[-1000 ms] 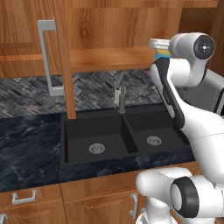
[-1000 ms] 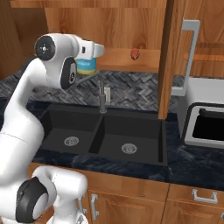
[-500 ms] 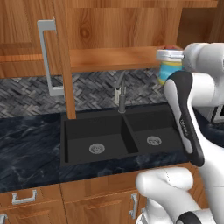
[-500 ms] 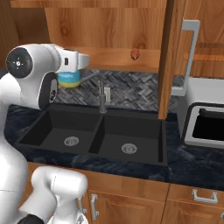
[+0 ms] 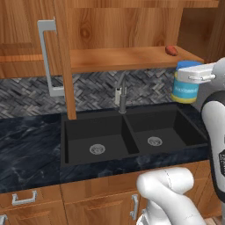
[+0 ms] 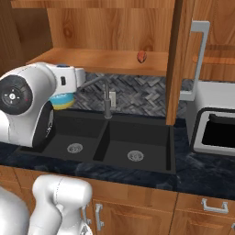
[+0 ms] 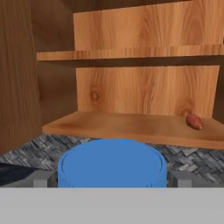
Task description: The dining table condiment station is running low on mayonnaise. Refill the condiment station by opening the cabinet and taking the mayonnaise from the cabinet and placing it on the dining table.
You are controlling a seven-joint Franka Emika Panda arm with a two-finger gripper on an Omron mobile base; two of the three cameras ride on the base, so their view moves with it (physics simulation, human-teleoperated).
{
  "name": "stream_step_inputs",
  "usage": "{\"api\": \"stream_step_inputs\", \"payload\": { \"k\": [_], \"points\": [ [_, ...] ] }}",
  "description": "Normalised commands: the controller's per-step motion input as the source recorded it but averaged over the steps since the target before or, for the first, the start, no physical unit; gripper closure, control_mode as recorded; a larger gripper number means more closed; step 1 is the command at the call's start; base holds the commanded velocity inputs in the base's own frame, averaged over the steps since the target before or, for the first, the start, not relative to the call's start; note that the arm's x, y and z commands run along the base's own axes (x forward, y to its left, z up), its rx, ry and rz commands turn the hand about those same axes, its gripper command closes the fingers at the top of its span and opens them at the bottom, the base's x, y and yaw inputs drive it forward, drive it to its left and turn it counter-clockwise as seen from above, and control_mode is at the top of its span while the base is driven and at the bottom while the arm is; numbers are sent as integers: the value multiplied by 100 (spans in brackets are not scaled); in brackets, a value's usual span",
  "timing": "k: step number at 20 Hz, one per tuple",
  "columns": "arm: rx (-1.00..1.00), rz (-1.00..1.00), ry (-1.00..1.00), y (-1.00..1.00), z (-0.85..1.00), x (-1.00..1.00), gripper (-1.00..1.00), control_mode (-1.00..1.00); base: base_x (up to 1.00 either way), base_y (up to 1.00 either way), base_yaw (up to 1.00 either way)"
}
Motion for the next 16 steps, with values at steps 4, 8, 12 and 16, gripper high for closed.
{"api": "stream_step_inputs", "payload": {
  "k": [4, 8, 12, 16],
  "points": [
    [-2, 4, 1, 16, -3, -4, 100, -100, 0, 0, 0],
    [0, 2, 1, 1, 0, 0, 100, -100, 0, 0, 0],
    [-1, 0, -3, 1, 0, -5, 100, 100, -35, 0, -6],
    [0, 0, 0, 0, 0, 0, 100, 100, -96, 1, -43]
  ]
}}
